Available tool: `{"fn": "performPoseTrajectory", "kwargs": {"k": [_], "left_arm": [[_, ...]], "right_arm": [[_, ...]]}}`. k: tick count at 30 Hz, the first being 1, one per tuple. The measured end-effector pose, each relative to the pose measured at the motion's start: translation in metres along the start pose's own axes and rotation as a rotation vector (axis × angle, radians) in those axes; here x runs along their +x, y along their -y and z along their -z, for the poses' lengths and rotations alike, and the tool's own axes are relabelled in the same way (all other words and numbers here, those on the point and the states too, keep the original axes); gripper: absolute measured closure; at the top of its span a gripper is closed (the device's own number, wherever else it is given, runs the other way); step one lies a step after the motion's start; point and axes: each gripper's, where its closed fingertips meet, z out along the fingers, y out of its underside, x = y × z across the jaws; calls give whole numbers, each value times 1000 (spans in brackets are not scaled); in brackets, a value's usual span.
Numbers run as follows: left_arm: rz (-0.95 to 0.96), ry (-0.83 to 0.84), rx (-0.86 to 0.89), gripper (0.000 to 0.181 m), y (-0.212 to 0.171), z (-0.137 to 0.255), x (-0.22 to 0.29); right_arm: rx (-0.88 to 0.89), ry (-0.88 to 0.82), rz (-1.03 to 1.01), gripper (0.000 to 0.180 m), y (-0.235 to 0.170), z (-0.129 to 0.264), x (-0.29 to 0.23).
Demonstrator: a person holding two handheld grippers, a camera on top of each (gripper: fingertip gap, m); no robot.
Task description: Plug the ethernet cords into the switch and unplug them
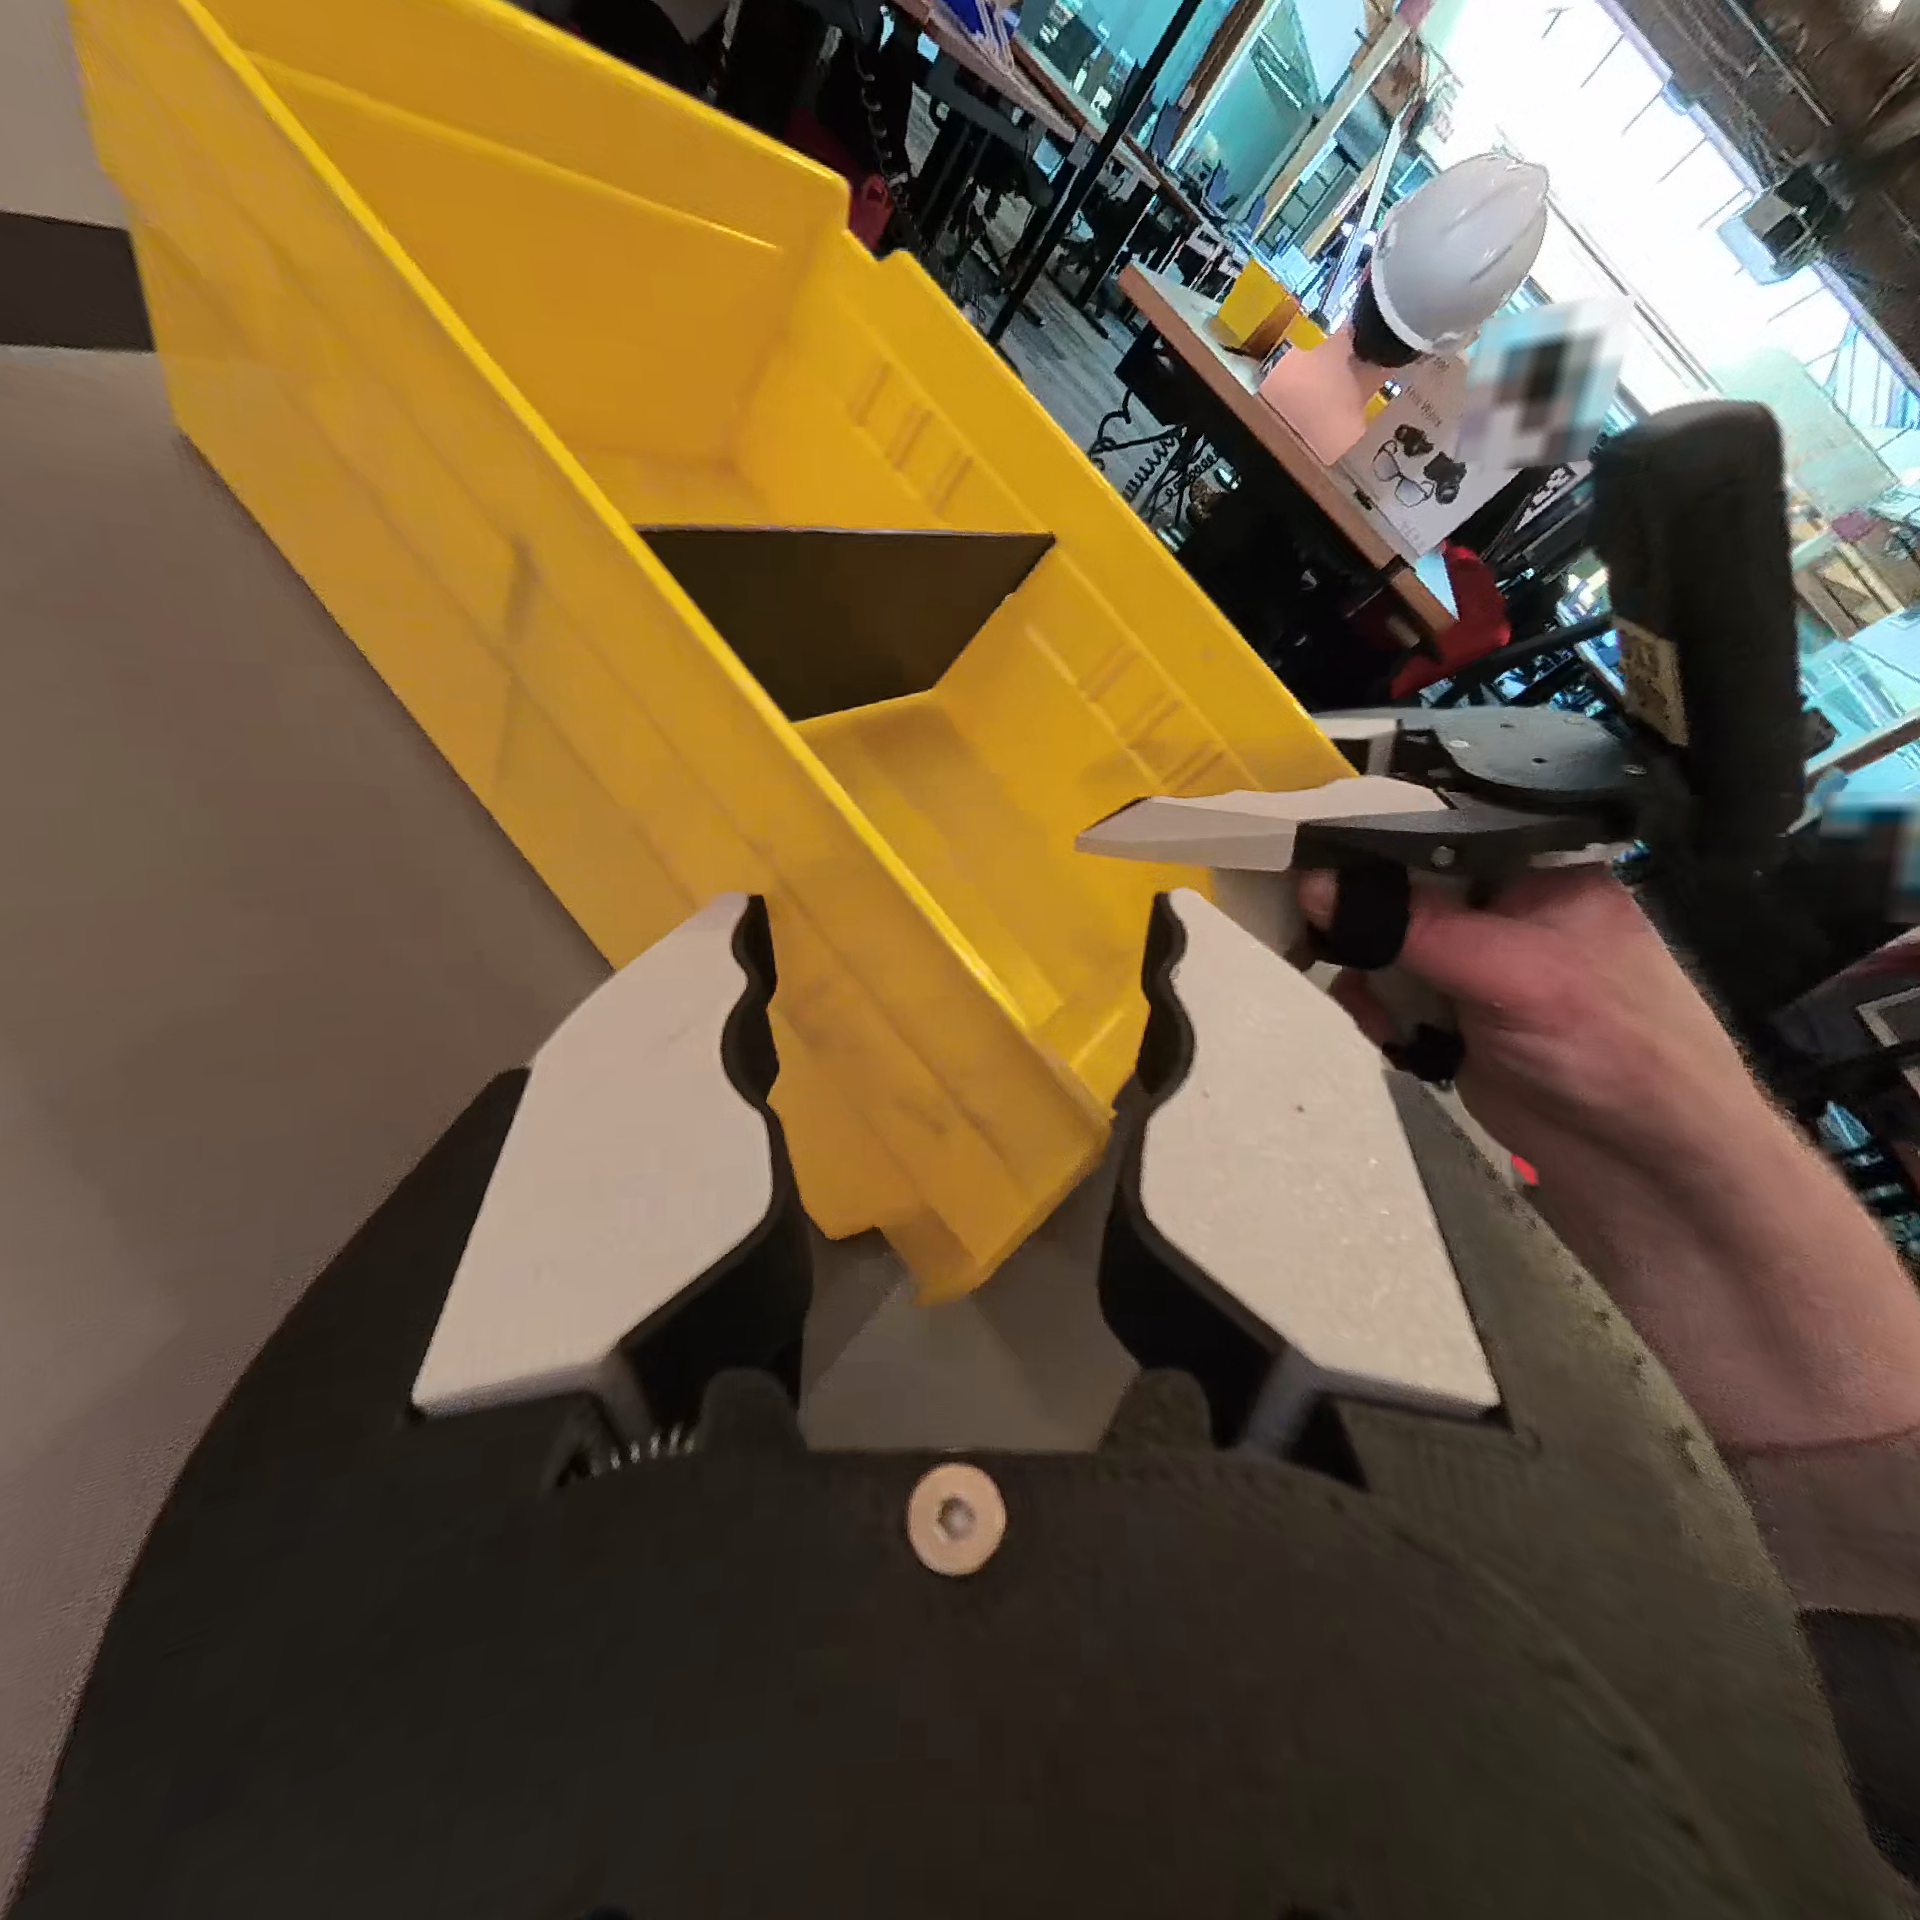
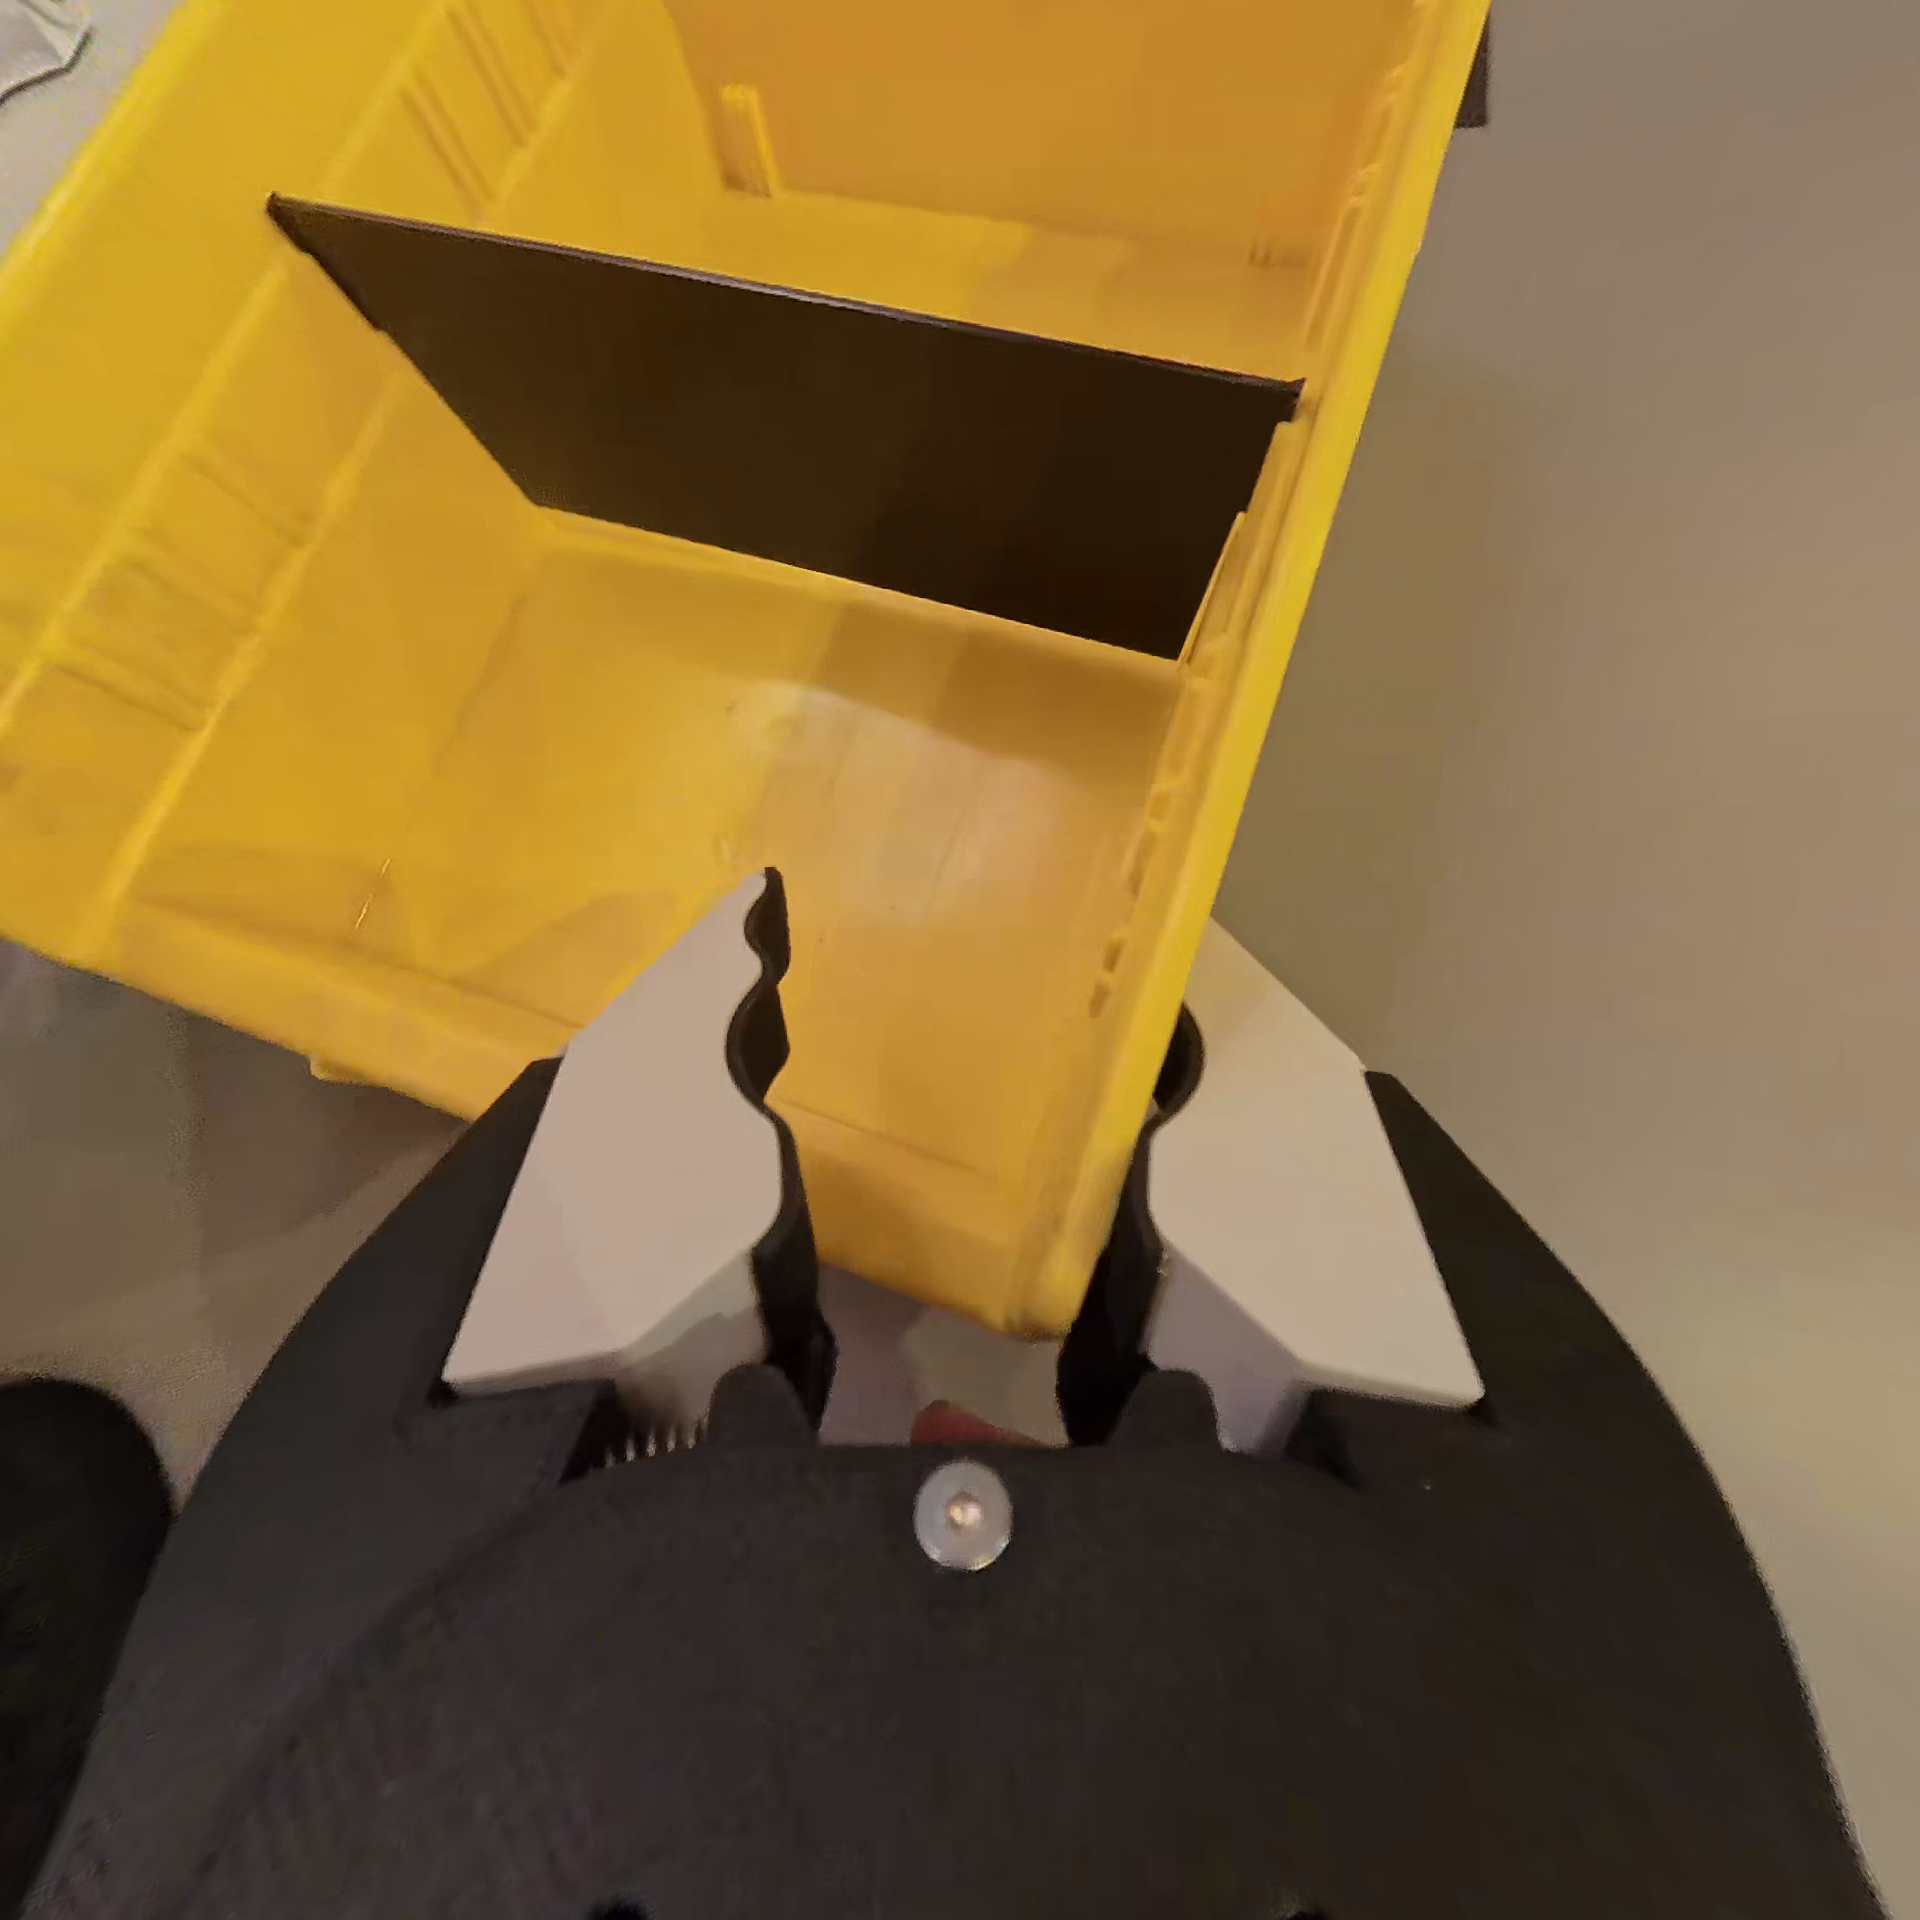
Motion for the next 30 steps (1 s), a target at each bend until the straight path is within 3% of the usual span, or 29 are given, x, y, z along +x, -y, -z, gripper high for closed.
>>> {"fn": "performPoseTrajectory", "kwargs": {"k": [13,16,20,23,26,30], "left_arm": [[86,32,110,107,34,-82,-4],[74,1,120,93,40,-80,2],[-69,27,229,82,70,-51,10],[-178,10,302,87,97,-8,20],[-299,36,353,94,122,44,18],[-467,166,416,104,154,124,-5]], "right_arm": [[27,72,-6,120,58,-41,89],[35,100,-10,96,61,-37,89],[207,-17,-36,82,77,7,113],[336,-117,17,80,95,61,110],[401,-95,177,84,122,98,52],[475,4,421,89,170,120,-62]]}}
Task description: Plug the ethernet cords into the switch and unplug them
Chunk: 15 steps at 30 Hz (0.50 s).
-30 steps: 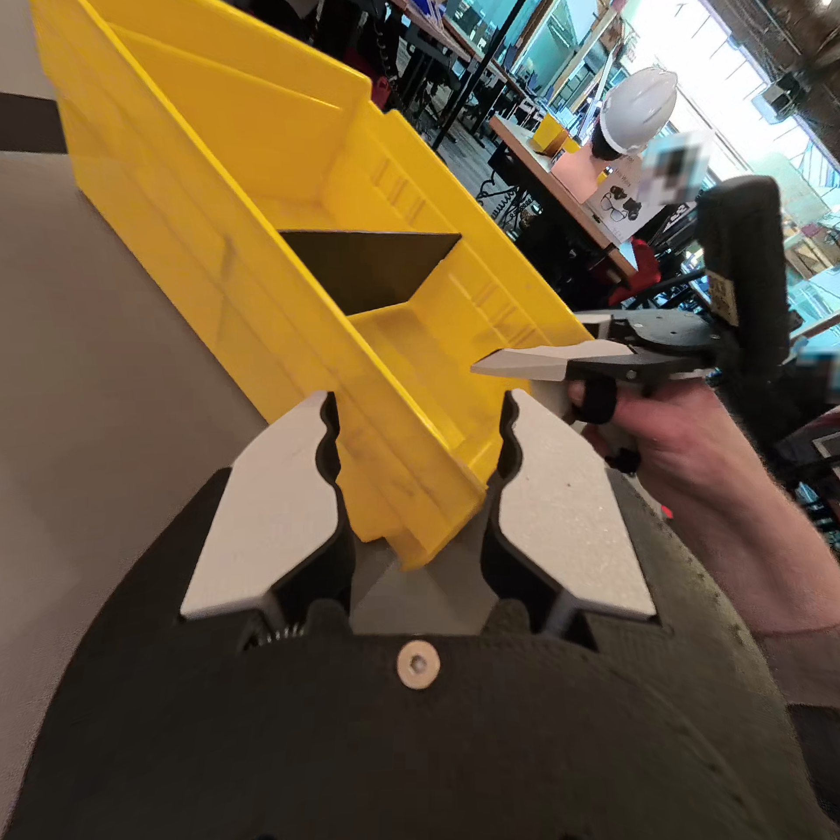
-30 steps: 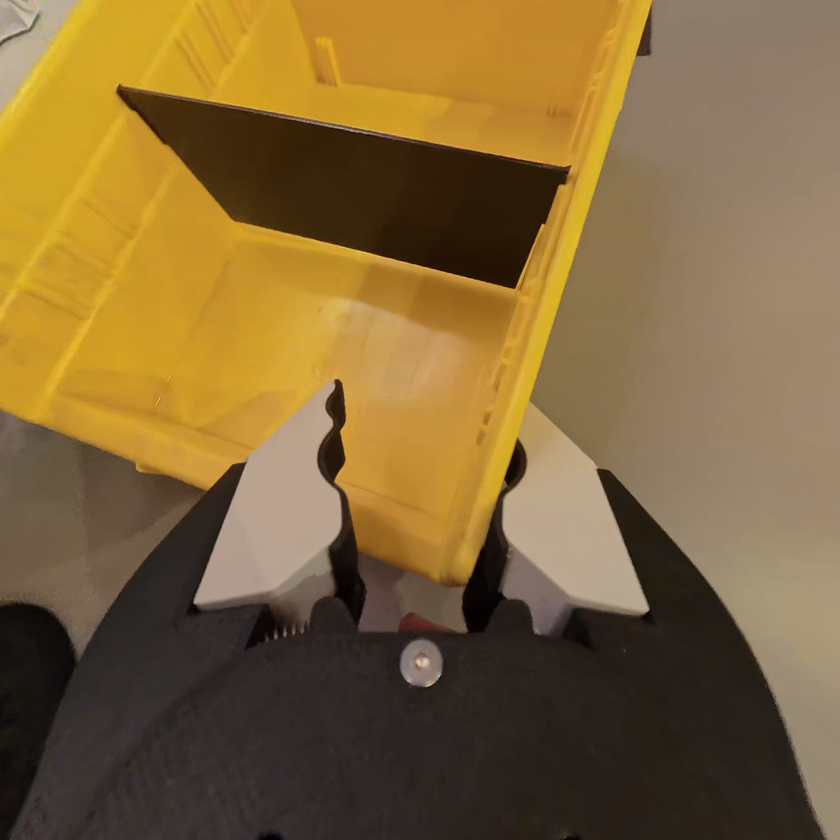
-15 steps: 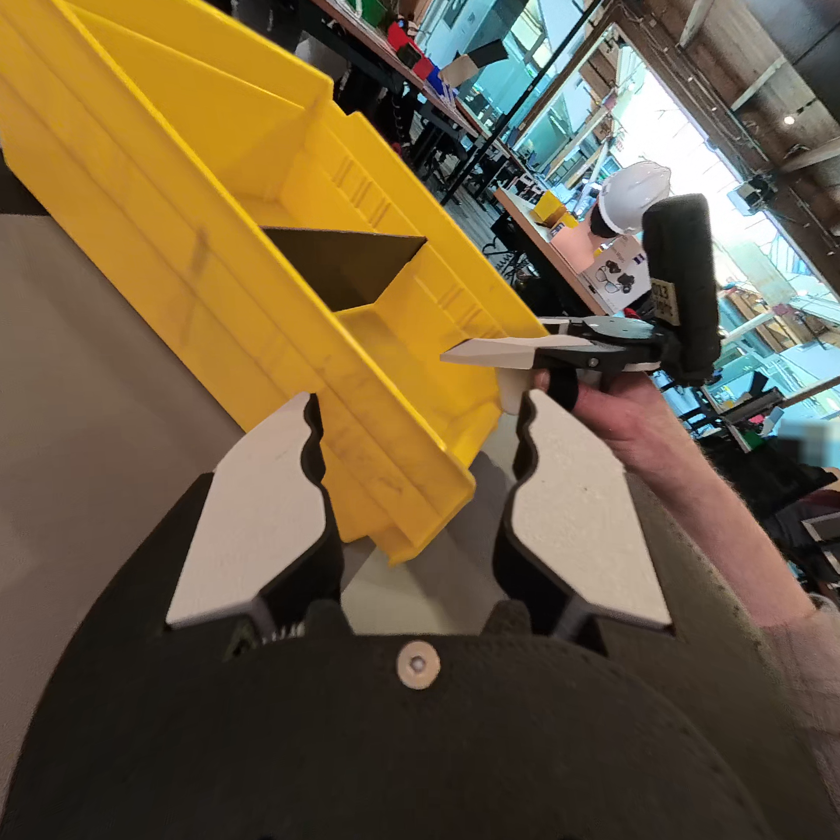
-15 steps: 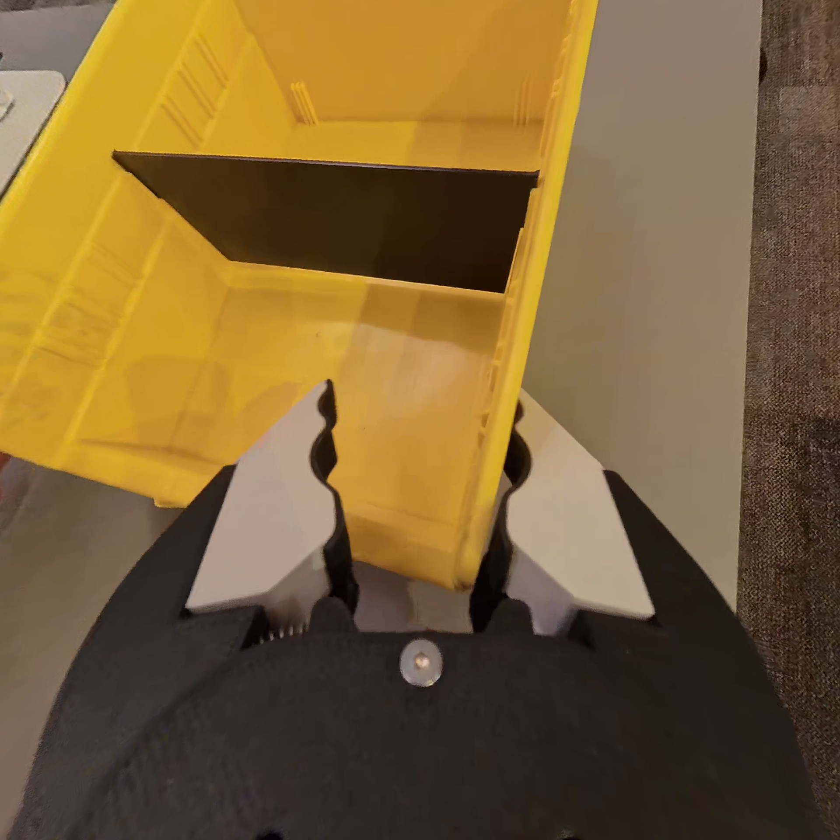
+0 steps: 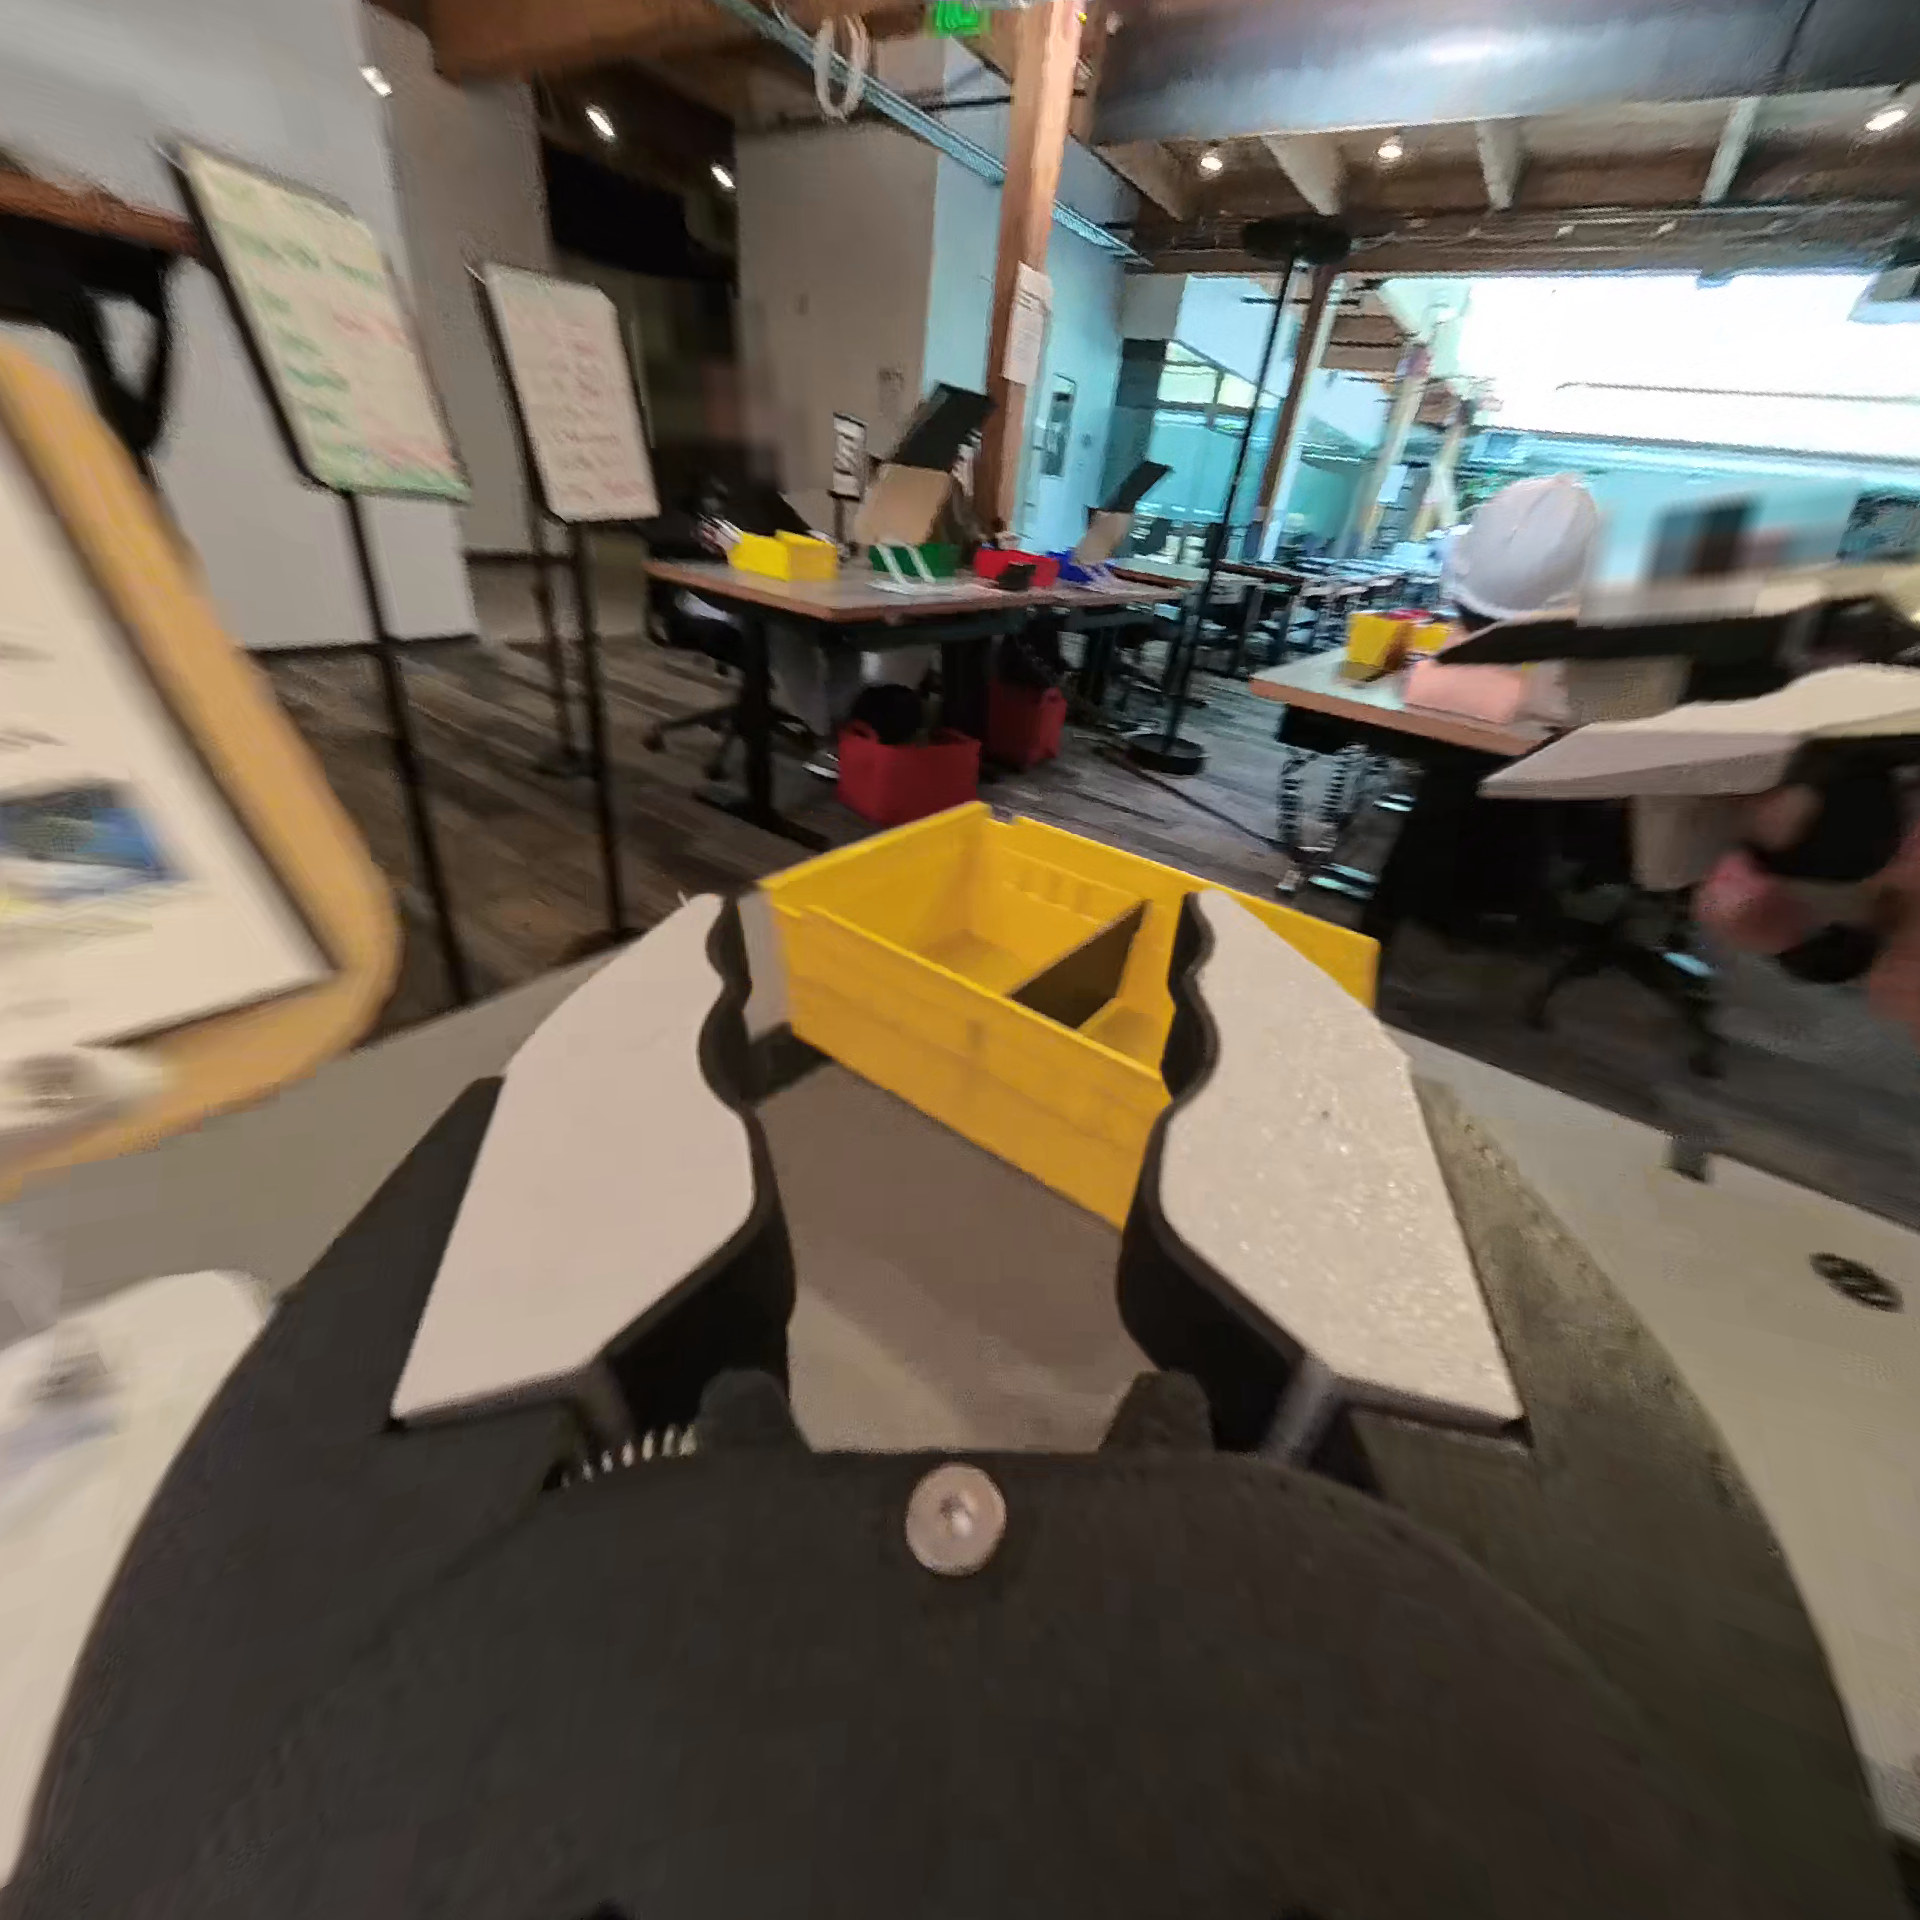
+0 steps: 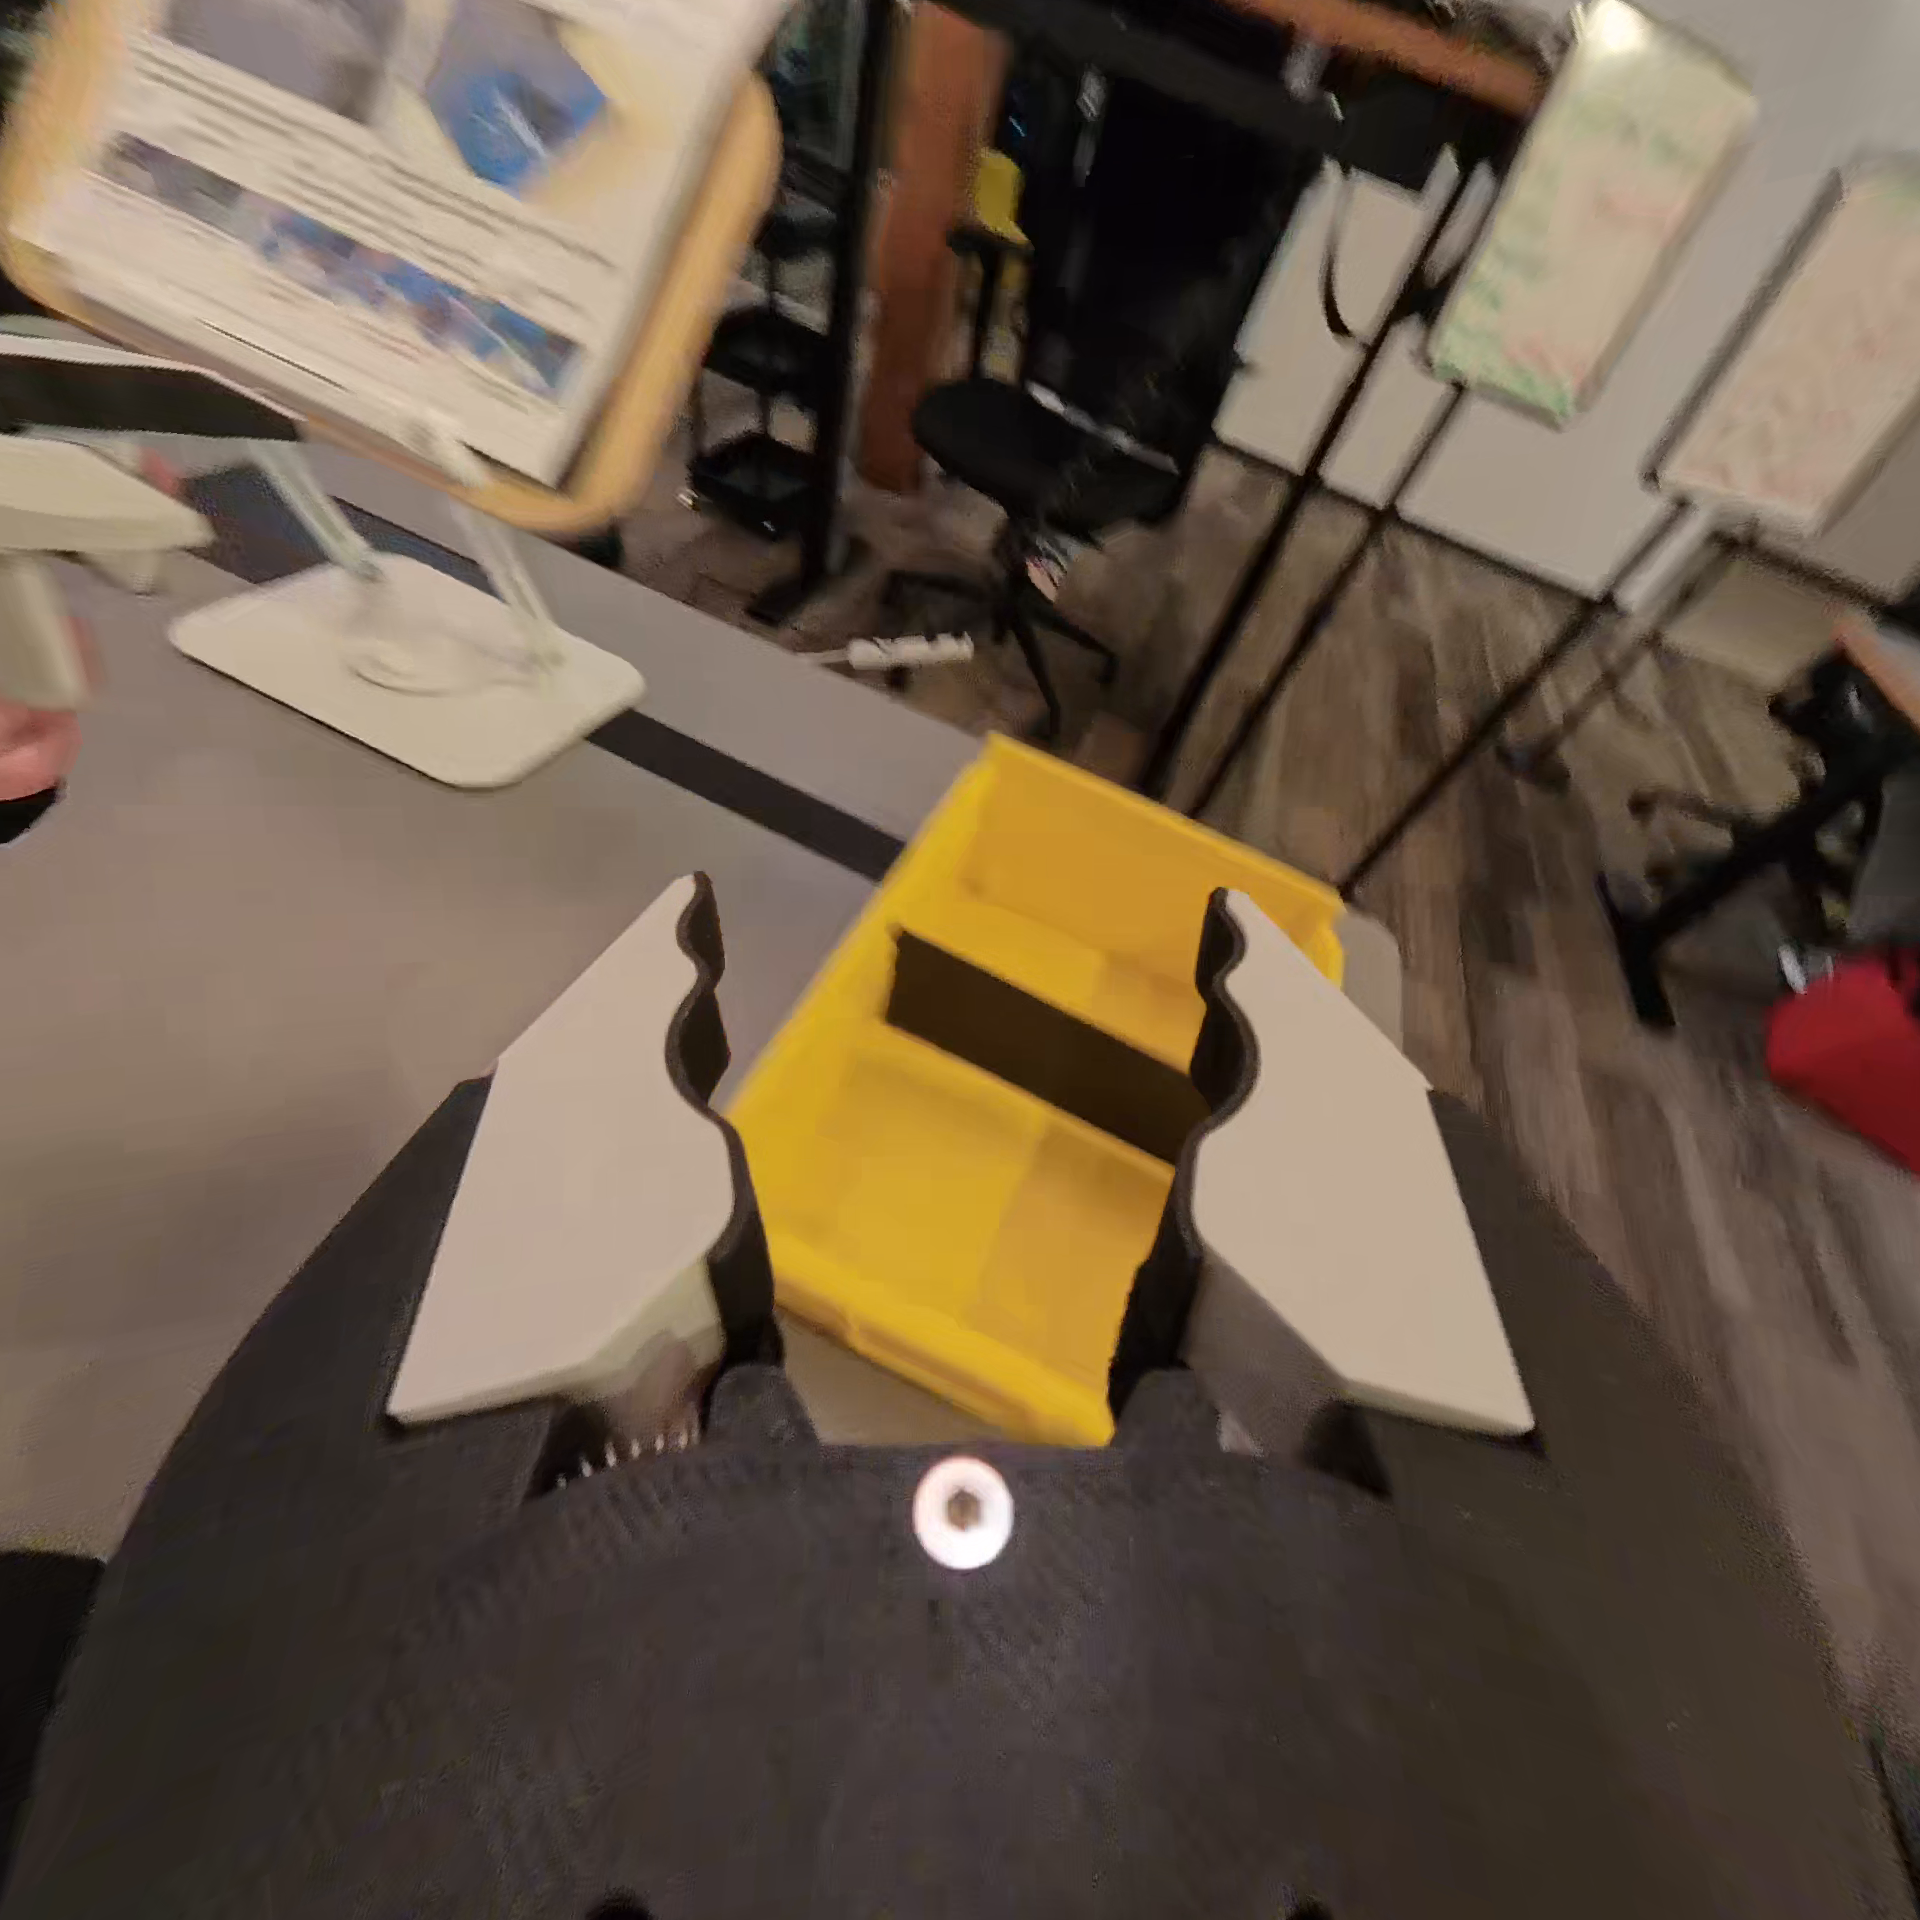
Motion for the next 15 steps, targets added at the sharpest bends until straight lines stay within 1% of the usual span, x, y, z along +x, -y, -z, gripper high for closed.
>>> {"fn": "performPoseTrajectory", "kwargs": {"k": [2,4,6,8,12,15], "left_arm": [[-67,72,25,106,19,31,-32],[-131,158,38,106,33,61,-66],[-177,224,65,109,47,87,-96],[-191,302,110,110,62,112,-125],[-204,375,165,112,79,144,-161],[-232,394,151,114,81,153,-175]], "right_arm": [[83,89,56,92,47,-12,-44],[159,185,66,91,89,-26,-85],[217,265,68,91,124,-43,-118],[269,294,72,91,153,-61,-141],[381,392,25,92,193,-85,-180],[425,423,6,93,201,-99,-197]]}}
